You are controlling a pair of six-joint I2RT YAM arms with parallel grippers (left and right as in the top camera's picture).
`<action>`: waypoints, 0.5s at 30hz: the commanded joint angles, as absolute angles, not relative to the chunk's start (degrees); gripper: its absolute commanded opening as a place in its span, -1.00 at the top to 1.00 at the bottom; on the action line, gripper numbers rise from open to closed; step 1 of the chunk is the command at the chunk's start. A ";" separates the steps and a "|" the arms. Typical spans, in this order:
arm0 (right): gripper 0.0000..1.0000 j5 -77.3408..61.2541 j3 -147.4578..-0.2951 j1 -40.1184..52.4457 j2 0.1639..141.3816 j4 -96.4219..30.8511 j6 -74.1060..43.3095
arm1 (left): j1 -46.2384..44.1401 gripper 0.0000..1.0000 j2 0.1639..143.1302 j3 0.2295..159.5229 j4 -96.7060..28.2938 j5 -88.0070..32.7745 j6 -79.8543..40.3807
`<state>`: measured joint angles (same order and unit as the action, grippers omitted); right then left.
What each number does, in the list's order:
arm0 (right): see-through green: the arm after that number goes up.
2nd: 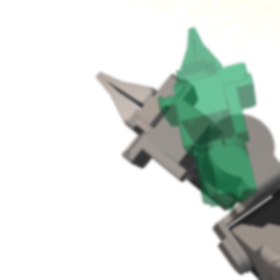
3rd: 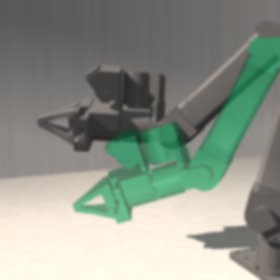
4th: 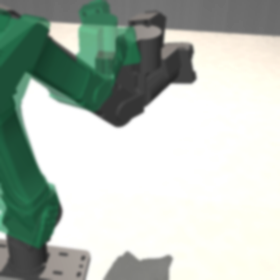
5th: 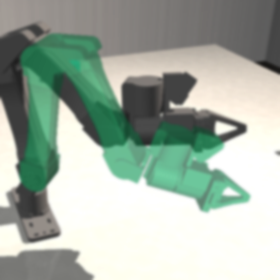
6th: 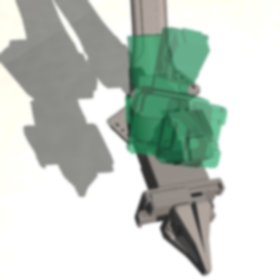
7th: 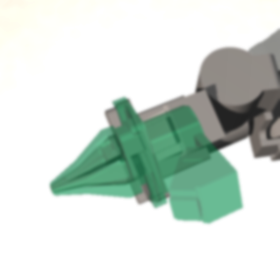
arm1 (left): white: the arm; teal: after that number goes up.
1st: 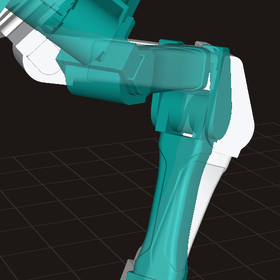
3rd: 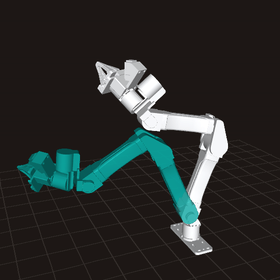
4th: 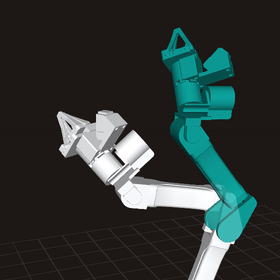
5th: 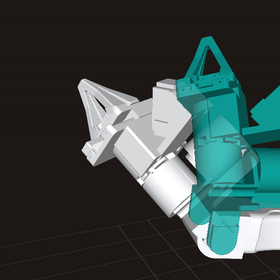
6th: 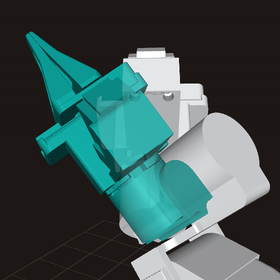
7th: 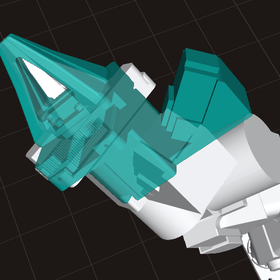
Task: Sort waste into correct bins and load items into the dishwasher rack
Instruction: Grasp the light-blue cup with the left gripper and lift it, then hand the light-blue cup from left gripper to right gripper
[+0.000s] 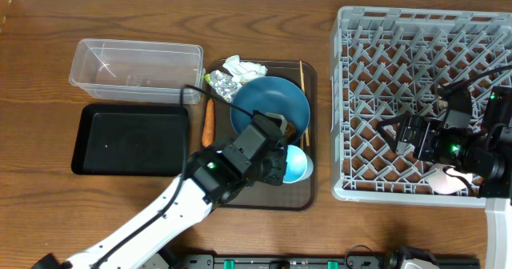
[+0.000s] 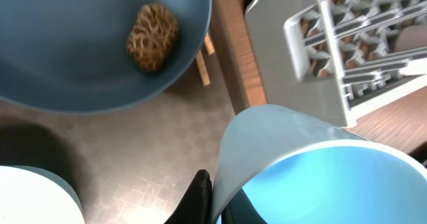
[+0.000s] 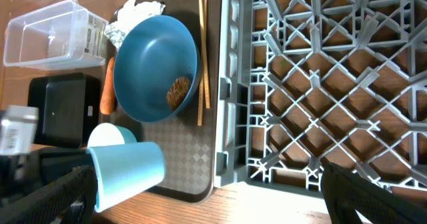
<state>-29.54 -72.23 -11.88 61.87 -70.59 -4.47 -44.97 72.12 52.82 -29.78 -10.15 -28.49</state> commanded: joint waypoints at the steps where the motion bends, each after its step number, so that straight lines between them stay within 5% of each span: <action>1: -0.98 -29.36 -72.90 -11.22 61.78 -70.78 -3.55 | -43.24 0.88 69.87 54.04 -29.95 -11.03 -27.99; 15: -0.99 -40.56 -72.90 -3.97 61.78 -70.02 2.85 | -25.58 0.88 67.81 54.02 -28.84 -35.46 -27.03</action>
<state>-36.05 -72.23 -6.35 61.87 -70.43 0.34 -27.81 68.25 52.82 -29.47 -26.35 -28.38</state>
